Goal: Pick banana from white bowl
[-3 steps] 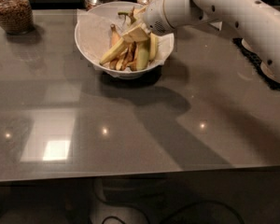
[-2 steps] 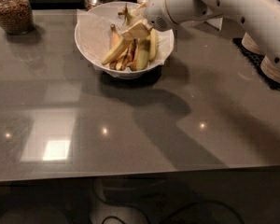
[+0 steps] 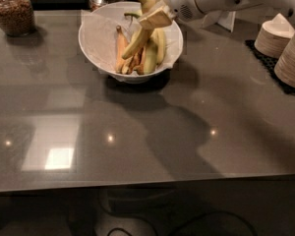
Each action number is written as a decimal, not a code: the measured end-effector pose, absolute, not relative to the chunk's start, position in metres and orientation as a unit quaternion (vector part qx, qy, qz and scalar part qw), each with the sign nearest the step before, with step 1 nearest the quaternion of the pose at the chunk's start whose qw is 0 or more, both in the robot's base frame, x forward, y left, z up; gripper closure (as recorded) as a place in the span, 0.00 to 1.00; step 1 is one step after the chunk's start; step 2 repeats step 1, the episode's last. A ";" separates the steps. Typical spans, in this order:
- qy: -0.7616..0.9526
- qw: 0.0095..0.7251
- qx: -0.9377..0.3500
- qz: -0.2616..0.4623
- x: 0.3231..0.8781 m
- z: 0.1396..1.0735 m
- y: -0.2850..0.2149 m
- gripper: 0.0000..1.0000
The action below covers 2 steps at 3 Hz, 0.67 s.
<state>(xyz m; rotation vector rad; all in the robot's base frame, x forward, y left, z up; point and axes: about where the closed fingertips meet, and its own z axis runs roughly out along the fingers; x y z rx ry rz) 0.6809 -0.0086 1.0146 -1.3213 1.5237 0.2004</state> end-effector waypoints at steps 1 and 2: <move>0.634 0.555 -0.533 0.079 0.663 1.034 -0.034 1.00; 0.634 0.555 -0.533 0.079 0.663 1.034 -0.034 1.00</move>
Offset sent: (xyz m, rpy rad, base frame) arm 0.0000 0.0000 0.0000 0.0000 0.0000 0.0000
